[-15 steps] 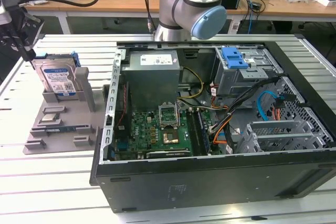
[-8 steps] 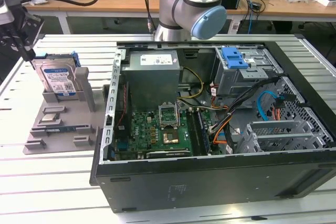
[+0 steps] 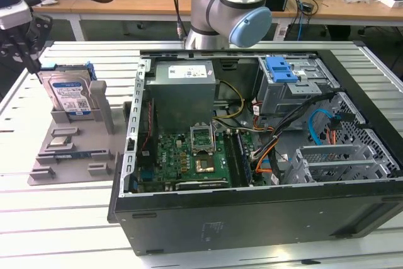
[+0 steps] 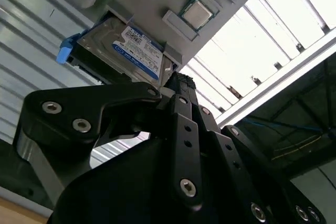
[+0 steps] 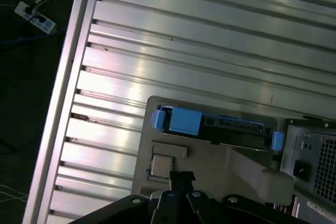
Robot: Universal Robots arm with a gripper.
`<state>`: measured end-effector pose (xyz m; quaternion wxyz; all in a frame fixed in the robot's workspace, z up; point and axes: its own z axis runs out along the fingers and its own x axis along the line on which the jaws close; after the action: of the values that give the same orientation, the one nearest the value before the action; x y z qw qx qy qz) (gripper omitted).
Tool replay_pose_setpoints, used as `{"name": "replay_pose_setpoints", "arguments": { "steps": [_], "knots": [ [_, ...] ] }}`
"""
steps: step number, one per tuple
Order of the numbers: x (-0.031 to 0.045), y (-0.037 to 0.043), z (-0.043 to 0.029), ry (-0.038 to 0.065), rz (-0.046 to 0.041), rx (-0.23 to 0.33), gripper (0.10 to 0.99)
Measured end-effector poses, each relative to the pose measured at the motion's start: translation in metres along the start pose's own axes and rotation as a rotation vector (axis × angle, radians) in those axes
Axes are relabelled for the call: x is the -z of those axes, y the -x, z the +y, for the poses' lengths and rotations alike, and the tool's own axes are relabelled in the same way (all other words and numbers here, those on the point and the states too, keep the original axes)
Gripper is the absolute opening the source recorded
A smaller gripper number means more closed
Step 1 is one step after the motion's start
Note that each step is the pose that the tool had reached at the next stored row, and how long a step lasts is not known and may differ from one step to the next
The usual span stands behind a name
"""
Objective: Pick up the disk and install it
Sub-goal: 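Pick up the disk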
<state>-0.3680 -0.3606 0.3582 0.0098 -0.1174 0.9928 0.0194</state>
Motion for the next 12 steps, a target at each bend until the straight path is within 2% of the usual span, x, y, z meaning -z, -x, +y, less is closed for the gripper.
{"name": "replay_pose_setpoints", "arguments": {
  "steps": [3,12],
  "knots": [
    [0.0,0.0,0.0,0.002,0.0027,0.072,0.106],
    [0.0,0.0,0.0,0.005,0.0073,0.2,0.106]
  ]
}}
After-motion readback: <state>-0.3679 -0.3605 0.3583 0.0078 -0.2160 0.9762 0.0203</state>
